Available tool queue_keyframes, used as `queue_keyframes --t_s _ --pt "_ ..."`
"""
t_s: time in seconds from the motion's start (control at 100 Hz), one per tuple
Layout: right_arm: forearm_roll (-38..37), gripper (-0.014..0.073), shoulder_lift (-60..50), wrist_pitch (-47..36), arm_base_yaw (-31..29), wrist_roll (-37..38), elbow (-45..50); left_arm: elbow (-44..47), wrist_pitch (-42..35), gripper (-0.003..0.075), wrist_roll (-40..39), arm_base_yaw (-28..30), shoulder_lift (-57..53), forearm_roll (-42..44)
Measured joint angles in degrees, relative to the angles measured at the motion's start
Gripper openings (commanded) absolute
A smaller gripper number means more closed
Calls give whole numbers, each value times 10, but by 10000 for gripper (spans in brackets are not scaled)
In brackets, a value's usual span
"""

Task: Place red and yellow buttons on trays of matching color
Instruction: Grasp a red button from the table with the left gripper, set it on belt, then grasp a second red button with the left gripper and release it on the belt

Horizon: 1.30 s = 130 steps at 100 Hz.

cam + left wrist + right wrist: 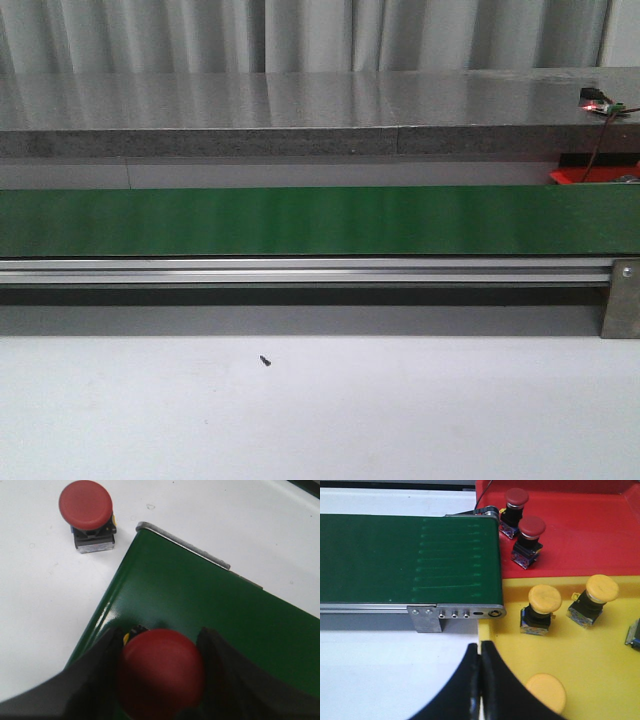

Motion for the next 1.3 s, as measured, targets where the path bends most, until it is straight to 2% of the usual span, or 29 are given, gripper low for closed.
queue_keyframes --t_s 0.11,0.17,0.64,0.84,1.04,1.3 --pt "0 -58 0 0 0 0 0 1 0 523 9 0 0 0" --pt "0 -58 0 0 0 0 0 1 -1 565 10 0 0 -2" --pt "0 -58 0 0 0 0 0 -14 2 542 13 0 -40 -5" --pt "0 -58 0 0 0 0 0 -45 2 510 -3 29 -40 -3" --pt "0 -58 0 0 0 0 0 -77 4 496 -15 58 5 -3" --pt "0 -58 0 0 0 0 0 -135 -2 495 -16 61 93 -4"
